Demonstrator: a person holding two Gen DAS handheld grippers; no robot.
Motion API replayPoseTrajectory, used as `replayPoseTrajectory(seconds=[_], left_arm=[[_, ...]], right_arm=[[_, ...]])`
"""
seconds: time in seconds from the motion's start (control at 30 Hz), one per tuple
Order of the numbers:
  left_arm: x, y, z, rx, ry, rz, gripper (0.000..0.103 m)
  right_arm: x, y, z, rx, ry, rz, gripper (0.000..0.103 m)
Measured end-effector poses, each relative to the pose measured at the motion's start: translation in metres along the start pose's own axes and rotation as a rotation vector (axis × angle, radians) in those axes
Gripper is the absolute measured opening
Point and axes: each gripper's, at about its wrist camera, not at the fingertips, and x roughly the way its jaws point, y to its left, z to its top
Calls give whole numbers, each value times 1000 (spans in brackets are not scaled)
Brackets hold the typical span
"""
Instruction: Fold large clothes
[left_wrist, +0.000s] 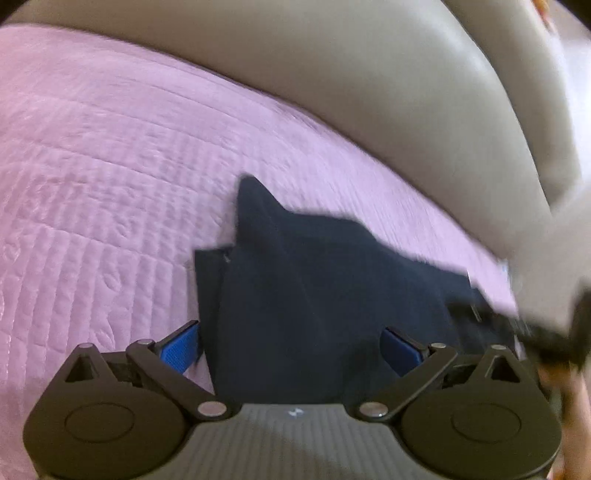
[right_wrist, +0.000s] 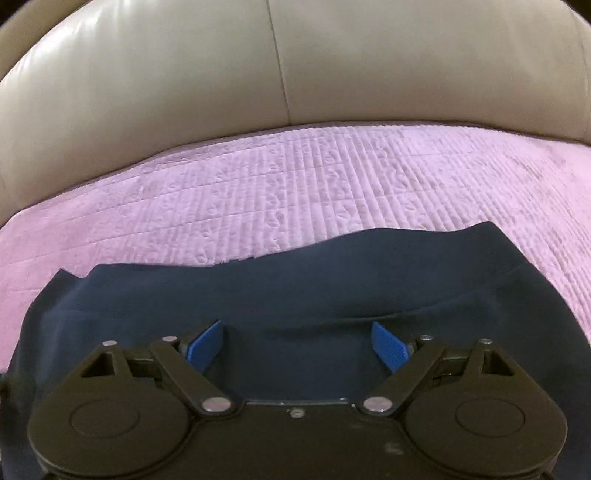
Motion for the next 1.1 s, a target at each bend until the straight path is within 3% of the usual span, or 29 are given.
replayPoseTrajectory(seconds=[0.13,0.27,0.37,0.47,0.53,0.6,0.67,0.77,0.9,1.1], left_arm=[[-9,-6,-25,30,68,-69,102],[-16,-9,-49,-10,102,-137,102],[-15,-17,-62,-2,72,-123,102],[-11,-9,-70,-113,2,-154,103],[-13,-7,-73,-160,-23,-150,96],[-15,-13,-73,-152,-20,-86,71],[-18,-19,-71,-132,-6,-32,61],[-16,-27,-68,-155,14,-15,40],[-13,-53,-61,-114,-9,90,29],[-31,-93,-49,-135,-75,54,26]], right_arm=[[-21,-5,-20,44,-33,36,103],[-48,8,-47,-59,-62,27,103],[-64,13,-71,-120,-94,22,103],[-85,11,-96,-120,-102,30,103],[-97,12,-116,-148,-110,21,103],[-110,14,-134,-172,-144,2,103],[-121,16,-148,-161,-157,-9,103],[-129,24,-166,-201,-173,-29,103],[-128,30,-195,-244,-207,-52,103],[-131,30,-219,-251,-228,-65,103]])
